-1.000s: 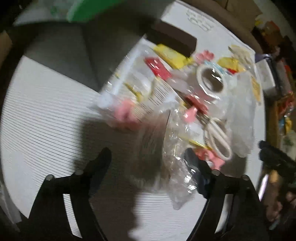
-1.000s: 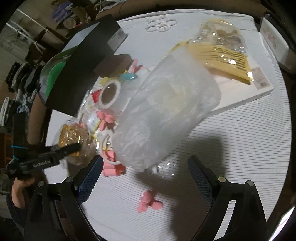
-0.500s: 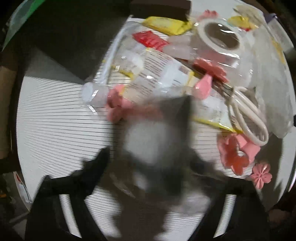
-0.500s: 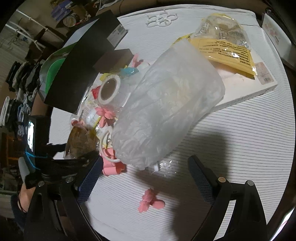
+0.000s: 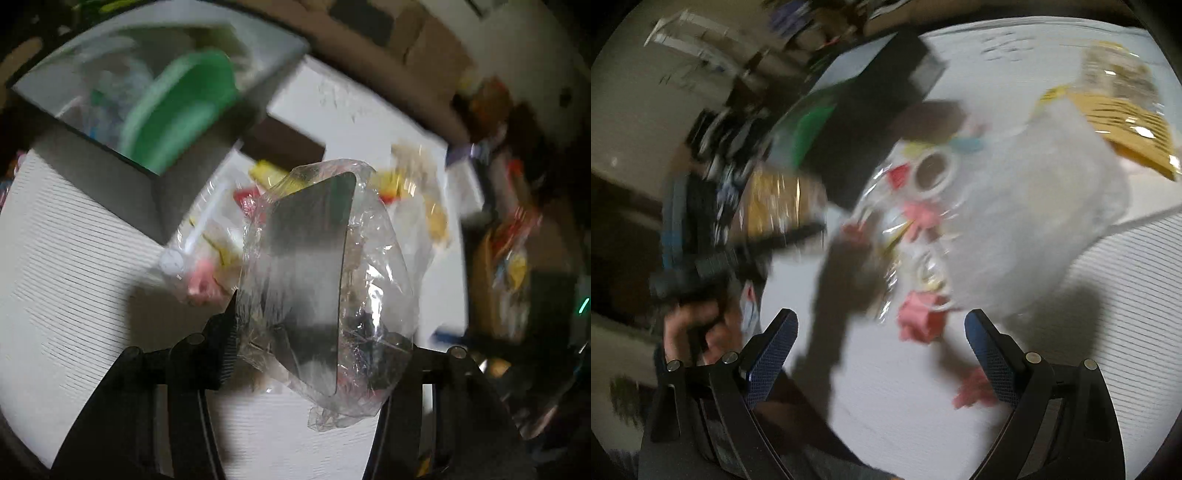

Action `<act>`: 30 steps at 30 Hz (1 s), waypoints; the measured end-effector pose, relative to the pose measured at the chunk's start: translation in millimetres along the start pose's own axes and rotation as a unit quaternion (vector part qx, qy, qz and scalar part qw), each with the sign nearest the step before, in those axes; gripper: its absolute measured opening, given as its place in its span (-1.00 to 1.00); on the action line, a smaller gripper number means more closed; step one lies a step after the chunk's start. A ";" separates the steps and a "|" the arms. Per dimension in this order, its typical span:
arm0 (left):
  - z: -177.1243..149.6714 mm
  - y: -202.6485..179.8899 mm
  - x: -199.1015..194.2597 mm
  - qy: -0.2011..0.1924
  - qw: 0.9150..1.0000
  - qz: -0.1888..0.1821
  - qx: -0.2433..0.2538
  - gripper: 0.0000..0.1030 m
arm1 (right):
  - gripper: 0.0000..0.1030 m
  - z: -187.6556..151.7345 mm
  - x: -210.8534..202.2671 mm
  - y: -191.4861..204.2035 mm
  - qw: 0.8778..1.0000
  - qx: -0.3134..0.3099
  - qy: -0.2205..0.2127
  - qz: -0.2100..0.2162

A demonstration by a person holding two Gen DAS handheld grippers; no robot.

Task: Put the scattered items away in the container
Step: 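Grasp the clear plastic bag with the left gripper, then grasp the pink clip with the right gripper while the left gripper lifts the clear bag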

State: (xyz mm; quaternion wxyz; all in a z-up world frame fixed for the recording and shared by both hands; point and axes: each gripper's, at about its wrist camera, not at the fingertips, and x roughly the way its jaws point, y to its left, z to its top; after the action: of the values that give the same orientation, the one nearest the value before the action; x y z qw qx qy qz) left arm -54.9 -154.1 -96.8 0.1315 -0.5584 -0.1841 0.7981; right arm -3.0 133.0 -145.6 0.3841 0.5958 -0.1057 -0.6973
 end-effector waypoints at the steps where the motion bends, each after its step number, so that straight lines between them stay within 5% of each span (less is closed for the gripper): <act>1: 2.6 1.6 -6.1 -0.014 1.000 0.015 -0.003 -0.07 | 0.82 -1.7 8.9 5.2 1.000 -0.008 0.013 -0.014; 3: 6.5 5.3 -15.4 -0.033 0.998 0.050 -0.008 -0.07 | 0.78 -6.2 32.2 11.0 0.997 -0.013 0.042 -0.065; 6: 5.7 6.6 -24.0 -0.039 0.998 0.054 -0.015 -0.08 | 0.60 -11.3 66.7 14.9 0.988 -0.012 0.074 -0.137; 10: 1.0 -8.3 -21.7 -0.039 0.997 0.073 0.009 -0.09 | 0.43 -14.5 96.9 26.0 0.981 -0.030 0.089 -0.171; 12: -3.7 -10.5 -21.4 -0.046 0.996 0.070 0.021 -0.10 | 0.20 -13.8 110.1 26.4 0.975 -0.038 0.093 -0.197; 13: -8.9 -12.3 -19.8 -0.052 0.996 0.068 0.028 -0.10 | -0.14 -12.6 114.0 24.4 0.975 -0.035 0.092 -0.202; 14: -12.5 -12.5 -16.7 -0.061 0.995 0.069 0.034 -0.10 | -0.42 -12.1 116.1 21.9 0.976 -0.026 0.085 -0.200; 18: -9.5 -31.9 -16.3 -0.114 0.986 0.107 0.066 -0.10 | -0.46 -10.6 110.4 22.9 0.982 -0.010 0.071 -0.176; 23: -7.9 -38.9 -24.2 -0.142 0.982 0.101 0.079 -0.10 | -0.50 -11.3 88.4 40.2 0.990 -0.037 0.070 -0.115; 27: -8.3 -34.7 -48.7 -0.194 0.973 0.094 0.076 -0.11 | -0.50 5.4 39.5 50.9 0.995 -0.062 -0.042 -0.066; 30: -10.4 -34.8 -74.4 -0.261 0.956 0.105 0.078 -0.10 | -0.50 14.7 3.5 51.3 0.987 -0.067 -0.139 -0.052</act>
State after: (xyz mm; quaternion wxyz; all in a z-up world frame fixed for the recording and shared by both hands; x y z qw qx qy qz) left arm -19.6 -152.3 -22.0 0.0377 -0.3344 -0.0897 0.9374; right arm 4.6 91.1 -113.2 0.3681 0.4711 -0.0800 -0.7976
